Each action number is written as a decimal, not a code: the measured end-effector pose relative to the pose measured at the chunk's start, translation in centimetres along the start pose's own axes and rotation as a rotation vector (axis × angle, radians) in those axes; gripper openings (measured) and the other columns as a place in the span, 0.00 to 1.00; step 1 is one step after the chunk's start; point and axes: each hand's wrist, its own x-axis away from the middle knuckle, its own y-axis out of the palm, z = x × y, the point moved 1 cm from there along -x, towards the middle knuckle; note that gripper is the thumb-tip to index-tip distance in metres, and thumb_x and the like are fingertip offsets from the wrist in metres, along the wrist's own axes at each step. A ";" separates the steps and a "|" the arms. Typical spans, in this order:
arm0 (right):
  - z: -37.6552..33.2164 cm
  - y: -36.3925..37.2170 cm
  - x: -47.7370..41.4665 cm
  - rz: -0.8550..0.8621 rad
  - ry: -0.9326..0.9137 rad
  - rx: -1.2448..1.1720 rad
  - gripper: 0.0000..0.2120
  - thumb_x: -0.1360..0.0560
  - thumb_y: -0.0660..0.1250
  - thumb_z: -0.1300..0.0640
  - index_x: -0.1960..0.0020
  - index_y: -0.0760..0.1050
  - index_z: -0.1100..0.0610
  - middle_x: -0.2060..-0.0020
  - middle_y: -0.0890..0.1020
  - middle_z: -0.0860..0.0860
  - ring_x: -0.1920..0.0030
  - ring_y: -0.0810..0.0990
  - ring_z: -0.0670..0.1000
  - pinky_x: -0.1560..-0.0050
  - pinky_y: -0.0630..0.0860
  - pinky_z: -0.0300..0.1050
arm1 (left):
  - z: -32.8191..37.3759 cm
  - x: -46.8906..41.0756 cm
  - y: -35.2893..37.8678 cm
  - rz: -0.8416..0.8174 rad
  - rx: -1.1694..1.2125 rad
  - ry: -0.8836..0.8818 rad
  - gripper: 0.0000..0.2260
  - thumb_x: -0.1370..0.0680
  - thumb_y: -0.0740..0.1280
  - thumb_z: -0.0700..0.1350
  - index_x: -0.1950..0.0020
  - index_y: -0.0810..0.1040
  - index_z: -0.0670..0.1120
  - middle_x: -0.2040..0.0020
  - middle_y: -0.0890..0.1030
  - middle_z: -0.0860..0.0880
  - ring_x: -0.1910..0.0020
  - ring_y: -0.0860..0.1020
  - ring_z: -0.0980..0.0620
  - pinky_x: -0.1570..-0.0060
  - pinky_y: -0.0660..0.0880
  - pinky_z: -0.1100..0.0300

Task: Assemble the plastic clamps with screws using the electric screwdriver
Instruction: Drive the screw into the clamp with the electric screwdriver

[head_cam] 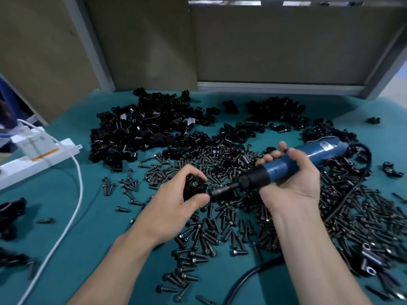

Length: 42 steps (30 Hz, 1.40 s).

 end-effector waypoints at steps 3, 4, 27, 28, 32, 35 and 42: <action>0.2 -0.1 -0.1 -0.006 -0.010 0.010 0.12 0.28 0.69 0.65 0.45 0.77 0.57 0.64 0.77 0.51 0.68 0.75 0.51 0.59 0.77 0.42 | 0.1 0.1 0.2 -0.043 -0.028 0.026 0.12 0.19 0.70 0.54 0.43 0.69 0.68 0.64 0.80 0.61 0.74 0.70 0.59 0.73 0.67 0.65; 0.3 -0.1 -0.1 0.007 -0.023 0.012 0.10 0.25 0.66 0.65 0.46 0.77 0.57 0.66 0.76 0.51 0.69 0.75 0.51 0.61 0.77 0.41 | 0.2 0.2 0.2 -0.053 -0.035 0.034 0.11 0.19 0.69 0.55 0.43 0.69 0.67 0.65 0.79 0.61 0.74 0.70 0.59 0.73 0.67 0.65; 0.2 0.4 0.2 -0.023 -0.108 0.029 0.09 0.22 0.58 0.67 0.46 0.72 0.57 0.68 0.73 0.51 0.71 0.71 0.49 0.66 0.73 0.41 | 1.8 0.8 -0.7 -0.204 0.090 0.028 0.11 0.24 0.66 0.63 0.47 0.75 0.59 0.57 0.84 0.46 0.59 0.78 0.37 0.58 0.75 0.36; 0.2 0.4 0.2 -0.031 -0.107 0.029 0.09 0.22 0.58 0.67 0.46 0.72 0.57 0.68 0.73 0.51 0.71 0.71 0.49 0.66 0.73 0.41 | 1.8 0.8 -0.7 -0.204 0.087 0.029 0.11 0.24 0.66 0.63 0.47 0.75 0.59 0.57 0.84 0.47 0.60 0.78 0.38 0.58 0.75 0.37; 0.2 0.3 0.3 -0.069 -0.093 0.021 0.09 0.22 0.58 0.67 0.47 0.72 0.57 0.67 0.74 0.51 0.71 0.71 0.49 0.65 0.74 0.41 | 1.7 0.8 -0.5 -0.198 0.099 0.048 0.05 0.22 0.66 0.59 0.48 0.74 0.60 0.55 0.86 0.55 0.66 0.76 0.49 0.63 0.72 0.45; 0.1 0.4 0.3 -0.117 -0.084 0.034 0.09 0.22 0.57 0.66 0.47 0.72 0.56 0.67 0.74 0.51 0.70 0.72 0.49 0.64 0.74 0.41 | 1.6 0.8 -0.5 -0.197 0.119 0.055 0.03 0.21 0.66 0.57 0.49 0.74 0.61 0.55 0.87 0.55 0.71 0.70 0.54 0.67 0.67 0.52; 0.3 0.5 0.4 -0.107 -0.102 0.074 0.09 0.22 0.58 0.68 0.46 0.71 0.57 0.67 0.74 0.52 0.70 0.71 0.49 0.64 0.74 0.42 | 1.6 1.1 -0.6 -0.187 0.089 0.072 0.03 0.21 0.65 0.58 0.49 0.74 0.62 0.56 0.87 0.55 0.72 0.72 0.55 0.70 0.68 0.50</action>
